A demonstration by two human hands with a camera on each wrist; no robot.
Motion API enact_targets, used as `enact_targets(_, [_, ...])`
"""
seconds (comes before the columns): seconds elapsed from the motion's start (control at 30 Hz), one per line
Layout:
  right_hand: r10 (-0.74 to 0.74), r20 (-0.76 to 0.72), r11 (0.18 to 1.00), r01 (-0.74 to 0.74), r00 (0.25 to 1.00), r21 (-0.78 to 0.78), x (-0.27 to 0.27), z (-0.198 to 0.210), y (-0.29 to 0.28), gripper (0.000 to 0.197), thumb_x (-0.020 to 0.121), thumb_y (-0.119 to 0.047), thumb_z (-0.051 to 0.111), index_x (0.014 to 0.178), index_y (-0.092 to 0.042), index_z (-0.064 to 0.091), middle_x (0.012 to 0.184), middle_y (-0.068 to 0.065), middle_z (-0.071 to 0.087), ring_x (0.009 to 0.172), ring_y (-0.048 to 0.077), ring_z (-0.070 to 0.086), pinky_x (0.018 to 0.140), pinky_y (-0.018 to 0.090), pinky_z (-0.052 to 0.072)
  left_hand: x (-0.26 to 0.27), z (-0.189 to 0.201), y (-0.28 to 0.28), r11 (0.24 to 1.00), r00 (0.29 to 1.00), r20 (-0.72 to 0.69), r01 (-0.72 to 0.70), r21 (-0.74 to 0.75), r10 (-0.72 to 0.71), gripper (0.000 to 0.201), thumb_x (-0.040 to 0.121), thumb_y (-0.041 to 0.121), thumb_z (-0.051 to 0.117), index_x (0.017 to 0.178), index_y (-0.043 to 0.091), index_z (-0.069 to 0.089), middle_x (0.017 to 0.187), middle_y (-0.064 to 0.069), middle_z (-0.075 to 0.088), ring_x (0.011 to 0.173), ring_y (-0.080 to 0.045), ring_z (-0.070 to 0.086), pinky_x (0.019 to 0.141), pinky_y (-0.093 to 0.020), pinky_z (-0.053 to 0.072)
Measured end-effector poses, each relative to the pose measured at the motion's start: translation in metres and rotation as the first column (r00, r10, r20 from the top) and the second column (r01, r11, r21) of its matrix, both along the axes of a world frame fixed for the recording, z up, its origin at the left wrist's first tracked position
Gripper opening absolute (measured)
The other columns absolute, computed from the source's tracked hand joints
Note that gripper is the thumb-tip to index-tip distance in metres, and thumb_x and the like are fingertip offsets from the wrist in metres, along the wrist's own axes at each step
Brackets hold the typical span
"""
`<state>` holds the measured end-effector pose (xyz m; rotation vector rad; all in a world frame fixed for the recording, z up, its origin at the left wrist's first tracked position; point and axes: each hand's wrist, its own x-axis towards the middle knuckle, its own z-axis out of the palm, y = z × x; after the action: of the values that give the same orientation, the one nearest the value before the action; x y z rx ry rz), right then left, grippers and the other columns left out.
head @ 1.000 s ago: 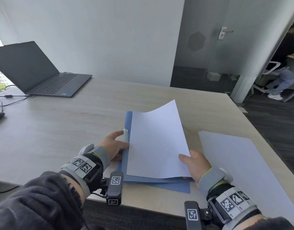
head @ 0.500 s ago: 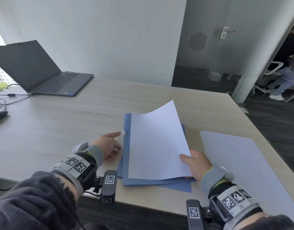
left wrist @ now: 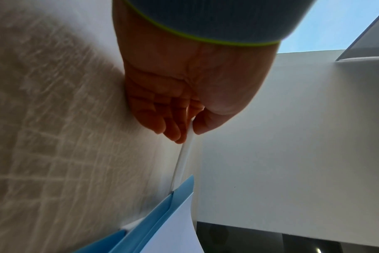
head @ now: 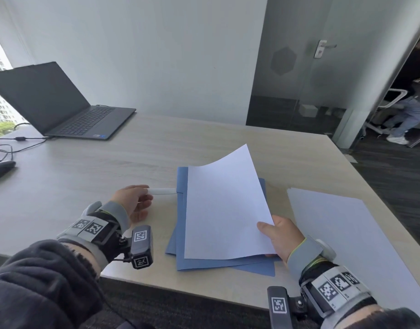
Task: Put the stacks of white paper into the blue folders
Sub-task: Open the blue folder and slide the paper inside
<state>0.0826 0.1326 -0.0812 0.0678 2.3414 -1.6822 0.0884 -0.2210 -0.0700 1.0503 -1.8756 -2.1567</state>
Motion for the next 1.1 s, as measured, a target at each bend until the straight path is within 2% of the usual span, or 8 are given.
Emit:
enact_targets(0.1, [-0.005,0.000,1.000,0.005,1.000,-0.009,0.000,0.001,0.000,0.010,0.094,-0.015,0.057,0.085,-0.016,0.063,0.079,0.007,0.066,0.062,0.023,0.062,0.044,0.030,0.053,0.004,0.002,0.005,0.998,0.999,-0.033,-0.020,-0.067,0.018,0.036,0.093,0.013,0.058,0.129,0.017,0.052,0.101,-0.009,0.063,0.081,-0.021,0.063,0.058,-0.033,0.049])
enact_targets(0.17, [-0.010,-0.002,1.000,0.010,1.000,-0.014,0.000,0.001,0.000,0.009,0.094,-0.015,0.057,0.087,-0.015,0.063,0.080,0.008,0.066,0.063,0.024,0.062,0.044,0.030,0.053,0.010,0.000,0.010,0.961,1.000,-0.030,-0.005,-0.276,-0.003,0.049,0.090,0.018,0.062,0.137,0.020,0.046,0.124,-0.011,0.058,0.103,-0.026,0.060,0.071,-0.041,0.054])
enact_targets(0.3, [-0.026,-0.021,1.000,0.026,0.999,-0.009,0.000,-0.001,0.001,0.010,0.093,-0.015,0.056,0.096,-0.009,0.065,0.083,0.012,0.066,0.062,0.026,0.060,0.041,0.027,0.048,0.035,0.000,0.033,0.648,0.978,0.038,0.163,-0.743,-0.203,0.060,0.085,0.029,0.066,0.141,0.030,0.044,0.157,-0.007,0.029,0.140,-0.028,0.033,0.113,-0.049,0.034])
enact_targets(0.43, [-0.052,-0.027,0.998,0.051,0.998,-0.027,0.001,0.000,0.002,0.009,0.093,-0.015,0.056,0.093,-0.012,0.065,0.083,0.011,0.065,0.064,0.026,0.060,0.042,0.029,0.049,0.053,0.005,0.065,0.370,0.936,0.184,0.292,-0.882,-0.299,0.072,0.084,0.042,0.060,0.148,0.042,0.027,0.165,0.002,-0.012,0.152,-0.021,-0.008,0.118,-0.051,0.017])
enact_targets(0.53, [-0.084,-0.033,0.995,0.082,0.996,-0.055,0.001,-0.001,0.003,0.011,0.093,-0.014,0.057,0.084,-0.017,0.063,0.084,0.012,0.065,0.067,0.028,0.061,0.046,0.032,0.053,0.060,0.006,0.079,0.268,0.918,0.206,0.304,-0.914,-0.337,0.078,0.082,0.045,0.057,0.149,0.046,0.017,0.162,0.006,-0.027,0.149,-0.016,-0.024,0.119,-0.048,0.008])
enact_targets(0.73, [-0.207,-0.007,0.961,0.203,0.978,-0.187,-0.002,-0.004,0.005,0.010,0.091,-0.013,0.059,0.083,-0.013,0.064,0.082,0.015,0.063,0.067,0.031,0.059,0.048,0.032,0.050,0.068,-0.004,0.101,0.155,0.763,0.321,0.478,-0.865,-0.562,0.091,0.062,0.072,0.039,0.147,0.040,0.033,0.165,0.012,0.006,0.152,-0.010,-0.001,0.121,-0.042,0.016])
enact_targets(0.9, [-0.374,-0.017,0.895,0.357,0.927,-0.267,-0.003,0.002,0.018,0.009,0.089,-0.010,0.058,0.084,-0.011,0.066,0.075,0.013,0.061,0.060,0.029,0.054,0.043,0.027,0.044,0.070,-0.015,0.114,-0.028,0.619,0.527,0.632,-0.774,-0.582,0.116,0.057,0.083,0.050,0.155,0.035,0.010,0.166,0.011,0.001,0.152,-0.013,-0.005,0.123,-0.041,0.009])
enact_targets(1.1, [-0.515,0.047,0.776,0.488,0.856,-0.400,-0.005,0.010,0.040,0.014,0.091,-0.009,0.056,0.085,-0.018,0.065,0.077,0.006,0.060,0.063,0.024,0.051,0.048,0.026,0.040,0.065,-0.014,0.120,-0.115,0.617,0.577,0.624,-0.773,-0.536,0.115,0.061,0.081,0.063,0.154,0.040,0.009,0.165,0.007,0.012,0.153,-0.021,0.005,0.121,-0.041,0.013])
